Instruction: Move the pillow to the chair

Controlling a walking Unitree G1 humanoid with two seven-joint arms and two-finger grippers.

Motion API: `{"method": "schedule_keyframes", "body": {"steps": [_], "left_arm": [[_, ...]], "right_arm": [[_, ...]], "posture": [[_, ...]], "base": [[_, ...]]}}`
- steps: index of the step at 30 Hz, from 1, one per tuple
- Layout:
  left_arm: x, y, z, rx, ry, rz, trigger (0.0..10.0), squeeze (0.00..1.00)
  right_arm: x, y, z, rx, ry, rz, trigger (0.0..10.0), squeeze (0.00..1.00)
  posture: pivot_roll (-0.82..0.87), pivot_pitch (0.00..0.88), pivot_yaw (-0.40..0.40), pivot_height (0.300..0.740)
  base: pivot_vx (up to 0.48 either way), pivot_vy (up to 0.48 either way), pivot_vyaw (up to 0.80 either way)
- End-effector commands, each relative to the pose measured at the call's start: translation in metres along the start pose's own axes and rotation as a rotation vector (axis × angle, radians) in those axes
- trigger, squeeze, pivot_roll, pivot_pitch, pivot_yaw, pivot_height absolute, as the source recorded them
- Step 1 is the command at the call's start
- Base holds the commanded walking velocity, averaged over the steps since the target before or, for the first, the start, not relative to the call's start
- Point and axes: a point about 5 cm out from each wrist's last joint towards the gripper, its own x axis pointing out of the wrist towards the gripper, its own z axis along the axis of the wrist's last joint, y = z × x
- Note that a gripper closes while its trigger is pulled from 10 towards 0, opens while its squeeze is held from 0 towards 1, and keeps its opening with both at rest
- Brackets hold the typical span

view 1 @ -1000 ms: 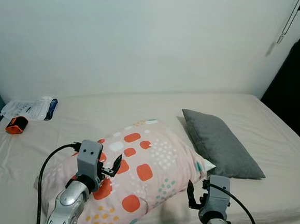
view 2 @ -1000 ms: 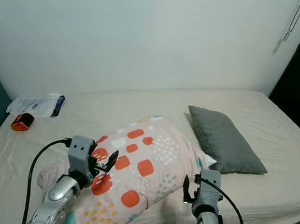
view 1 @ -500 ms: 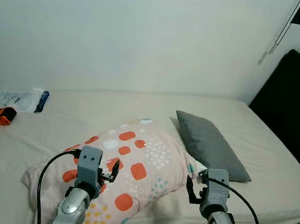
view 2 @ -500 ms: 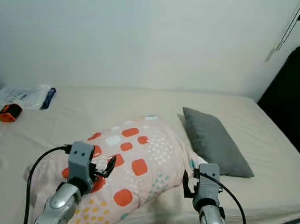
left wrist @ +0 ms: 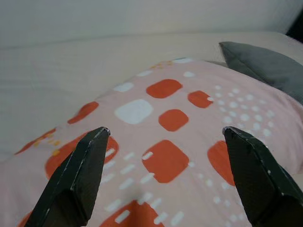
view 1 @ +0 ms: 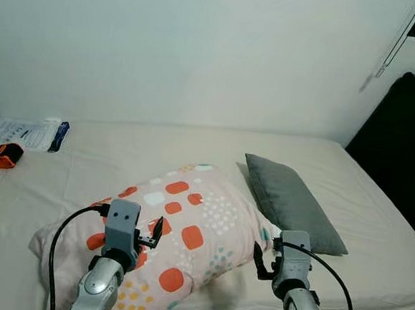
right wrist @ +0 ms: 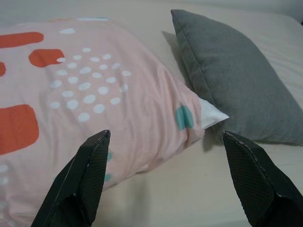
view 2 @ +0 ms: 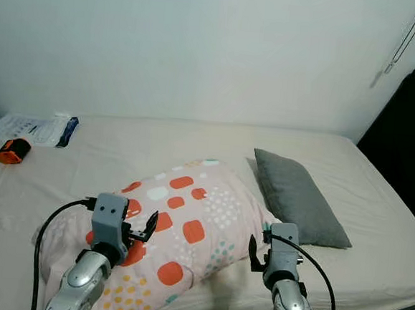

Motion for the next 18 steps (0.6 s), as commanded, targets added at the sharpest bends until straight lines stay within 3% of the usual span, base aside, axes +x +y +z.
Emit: {"method": "schedule_keyframes", "body": {"steps": [1,4,18], "left_arm": [[0.002,0.003,-0.002,0.007,0.023,0.033,10.0,0.0],[0.008,0.011,0.001,0.007,0.027,0.066,10.0,0.0],[0.011,0.006,0.002,0.022,0.032,0.027,10.0,0.0]], "right_arm": [[0.0,-0.001,-0.001,0.013,0.013,-0.008,10.0,0.0],[0.0,0.001,-0.007,0.029,0.035,-0.032,10.0,0.0],[-0.001,0.006,-0.013,0.052,0.052,-0.039,10.0,0.0]], "posture": [[0.03,0.0,-0.084,0.74],[0.03,0.0,-0.061,0.74],[0.04,0.0,-0.049,0.74]], "base": [[0.0,0.0,0.0],[0.0,0.0,0.0],[0.0,0.0,0.0]]}}
